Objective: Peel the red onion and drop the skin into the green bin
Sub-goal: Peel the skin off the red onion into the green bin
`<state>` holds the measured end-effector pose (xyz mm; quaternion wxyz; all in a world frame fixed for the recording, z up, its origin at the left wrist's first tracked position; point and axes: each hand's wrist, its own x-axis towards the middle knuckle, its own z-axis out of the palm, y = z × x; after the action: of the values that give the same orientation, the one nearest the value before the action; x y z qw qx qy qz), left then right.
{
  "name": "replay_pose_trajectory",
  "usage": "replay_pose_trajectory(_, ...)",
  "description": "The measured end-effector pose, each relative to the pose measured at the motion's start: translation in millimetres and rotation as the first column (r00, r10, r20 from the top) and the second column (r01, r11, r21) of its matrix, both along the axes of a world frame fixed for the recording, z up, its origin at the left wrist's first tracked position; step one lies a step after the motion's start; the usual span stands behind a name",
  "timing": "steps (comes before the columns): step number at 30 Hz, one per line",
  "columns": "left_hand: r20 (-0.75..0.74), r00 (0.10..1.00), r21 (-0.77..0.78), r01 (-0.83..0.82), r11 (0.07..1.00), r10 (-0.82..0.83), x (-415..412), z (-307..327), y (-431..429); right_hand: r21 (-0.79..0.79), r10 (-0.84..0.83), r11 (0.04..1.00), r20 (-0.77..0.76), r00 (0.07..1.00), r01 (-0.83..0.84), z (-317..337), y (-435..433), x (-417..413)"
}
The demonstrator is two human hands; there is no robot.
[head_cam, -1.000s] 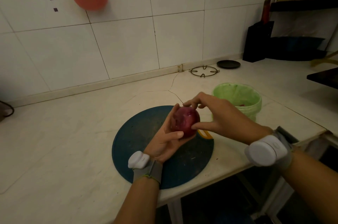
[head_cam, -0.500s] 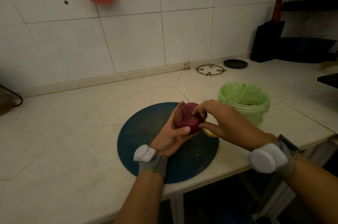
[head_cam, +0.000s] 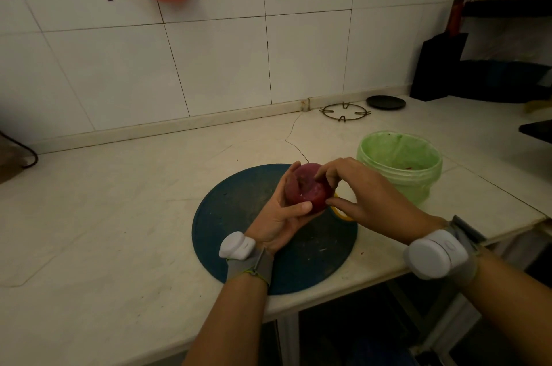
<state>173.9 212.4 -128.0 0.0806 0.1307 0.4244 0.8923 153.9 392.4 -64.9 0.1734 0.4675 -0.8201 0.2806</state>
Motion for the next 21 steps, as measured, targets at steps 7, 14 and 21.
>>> replay_pose_trajectory(7,0.013,1.000,-0.001,-0.006,1.000,0.006,0,0,0,0.000,-0.011,1.000,0.011,1.000,0.011,-2,-2,1)
replay_pose_trajectory(14,0.025,1.000,-0.027,0.007,1.000,-0.007,-1,-1,1,0.105,-0.036,0.994,0.035,0.999,0.032,5,0,0)
replay_pose_trajectory(21,0.028,0.999,-0.028,0.032,0.999,-0.031,1,1,1,0.059,0.022,0.998,0.084,0.996,-0.027,13,3,-6)
